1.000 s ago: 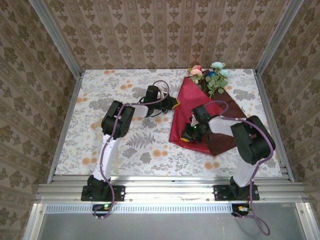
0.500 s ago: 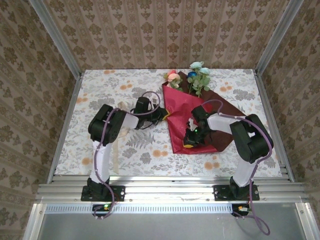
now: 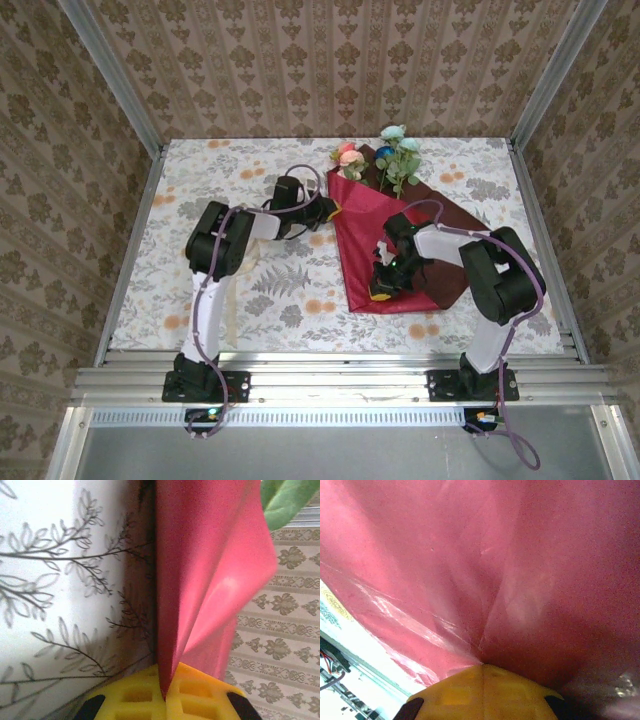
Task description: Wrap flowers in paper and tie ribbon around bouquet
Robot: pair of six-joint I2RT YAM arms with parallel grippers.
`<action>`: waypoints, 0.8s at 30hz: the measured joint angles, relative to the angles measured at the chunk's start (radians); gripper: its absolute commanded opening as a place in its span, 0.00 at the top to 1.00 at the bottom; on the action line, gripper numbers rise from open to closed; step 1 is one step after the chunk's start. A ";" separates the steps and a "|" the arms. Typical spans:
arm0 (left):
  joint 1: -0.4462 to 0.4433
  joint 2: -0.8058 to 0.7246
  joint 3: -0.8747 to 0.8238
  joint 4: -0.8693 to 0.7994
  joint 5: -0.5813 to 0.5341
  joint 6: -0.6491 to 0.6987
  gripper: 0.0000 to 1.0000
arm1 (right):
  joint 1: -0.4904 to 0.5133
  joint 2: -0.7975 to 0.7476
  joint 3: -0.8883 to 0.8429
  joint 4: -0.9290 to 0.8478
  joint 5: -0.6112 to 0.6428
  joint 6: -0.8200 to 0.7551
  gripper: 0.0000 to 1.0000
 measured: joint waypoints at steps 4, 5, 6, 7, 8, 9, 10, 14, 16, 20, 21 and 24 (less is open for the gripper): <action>0.008 0.005 0.015 -0.029 0.019 0.005 0.82 | 0.000 0.001 0.003 -0.002 0.001 -0.011 1.00; 0.013 0.008 0.023 -0.029 0.026 0.004 0.79 | 0.000 0.002 0.003 -0.002 0.002 -0.011 1.00; 0.014 0.009 0.034 -0.034 0.025 0.007 0.78 | 0.000 0.003 0.003 -0.003 0.001 -0.011 1.00; 0.022 0.013 0.055 -0.033 0.019 0.008 0.78 | 0.000 0.003 0.004 -0.004 0.002 -0.011 1.00; 0.031 0.019 0.077 -0.031 0.015 0.008 0.79 | 0.000 0.004 0.004 -0.005 0.001 -0.011 1.00; 0.039 0.026 0.095 -0.032 0.015 0.008 0.82 | 0.000 0.005 0.005 -0.005 0.001 -0.011 1.00; 0.047 0.037 0.117 -0.030 0.014 0.007 0.87 | 0.000 0.006 0.006 -0.007 0.001 -0.012 1.00; 0.064 0.084 0.168 -0.026 0.012 0.002 1.00 | 0.000 0.008 0.011 -0.013 0.001 -0.014 1.00; 0.065 0.103 0.184 -0.034 0.012 -0.001 1.00 | 0.000 0.008 0.011 -0.013 0.001 -0.015 1.00; 0.064 0.123 0.230 -0.050 0.019 -0.007 0.87 | 0.000 0.008 0.011 -0.013 0.001 -0.015 1.00; 0.063 0.130 0.245 -0.055 0.019 -0.007 0.82 | 0.000 0.008 0.011 -0.013 0.001 -0.015 1.00; 0.066 0.149 0.289 -0.064 0.014 -0.006 0.75 | 0.000 0.008 0.011 -0.014 0.001 -0.015 1.00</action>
